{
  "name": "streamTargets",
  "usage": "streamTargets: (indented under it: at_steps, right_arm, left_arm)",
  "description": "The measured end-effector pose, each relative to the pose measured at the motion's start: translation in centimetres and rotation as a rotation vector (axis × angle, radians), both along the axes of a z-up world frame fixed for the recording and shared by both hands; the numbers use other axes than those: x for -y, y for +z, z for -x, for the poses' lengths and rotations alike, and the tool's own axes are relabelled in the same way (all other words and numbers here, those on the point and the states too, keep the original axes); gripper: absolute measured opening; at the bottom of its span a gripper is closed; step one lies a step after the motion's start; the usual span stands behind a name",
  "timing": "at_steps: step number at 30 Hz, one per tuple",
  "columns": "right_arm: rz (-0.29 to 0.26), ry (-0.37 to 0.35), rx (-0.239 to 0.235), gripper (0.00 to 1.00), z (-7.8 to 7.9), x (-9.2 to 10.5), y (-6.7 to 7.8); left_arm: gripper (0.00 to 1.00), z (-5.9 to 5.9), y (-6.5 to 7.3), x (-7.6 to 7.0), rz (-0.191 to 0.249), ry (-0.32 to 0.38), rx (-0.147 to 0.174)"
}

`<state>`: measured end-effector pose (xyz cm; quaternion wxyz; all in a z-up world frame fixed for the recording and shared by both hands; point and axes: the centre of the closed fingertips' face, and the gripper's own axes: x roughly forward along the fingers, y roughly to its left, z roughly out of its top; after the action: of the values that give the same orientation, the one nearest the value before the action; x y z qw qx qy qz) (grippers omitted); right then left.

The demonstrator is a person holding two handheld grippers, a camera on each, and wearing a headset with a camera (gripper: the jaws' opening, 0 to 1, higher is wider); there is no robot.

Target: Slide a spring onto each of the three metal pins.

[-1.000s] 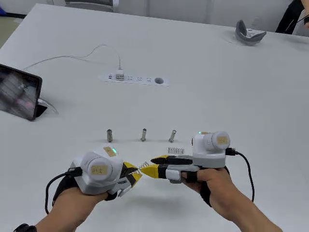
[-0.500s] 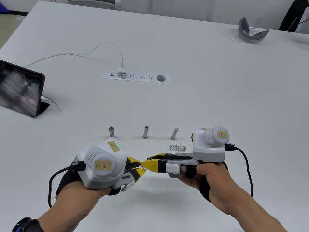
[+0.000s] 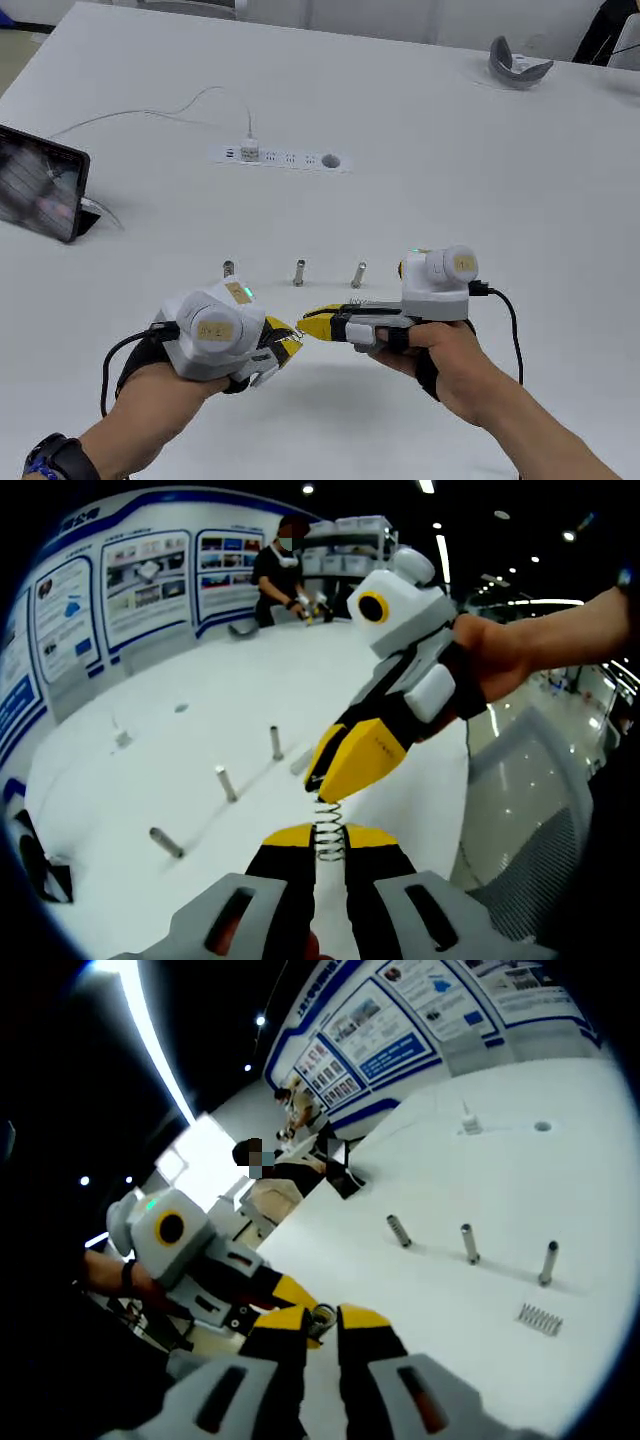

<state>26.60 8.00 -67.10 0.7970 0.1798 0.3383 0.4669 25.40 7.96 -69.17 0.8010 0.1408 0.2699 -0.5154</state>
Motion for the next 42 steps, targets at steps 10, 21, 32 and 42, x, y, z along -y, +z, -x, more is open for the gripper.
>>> streamTargets:
  at_steps: [10,21,32,42]
  right_arm:
    - [0.064,0.082,0.075,0.12,0.0,-0.3,0.8]
    - [0.217,0.302,0.186,0.12,1.0,-0.5,1.4]
    - [0.317,0.497,0.239,0.12,2.2,-0.5,1.4]
    - [0.374,0.619,0.257,0.12,3.0,-0.3,1.1]
  left_arm:
    - [0.09,0.1,0.5,0.2,0.026,-0.016,-0.025]
    - [0.09,0.4,0.9,0.6,0.035,-0.063,-0.025]
    - [0.09,1.3,0.9,1.5,0.019,-0.121,-0.015]
    - [0.09,1.8,1.1,1.9,0.010,-0.152,-0.008]
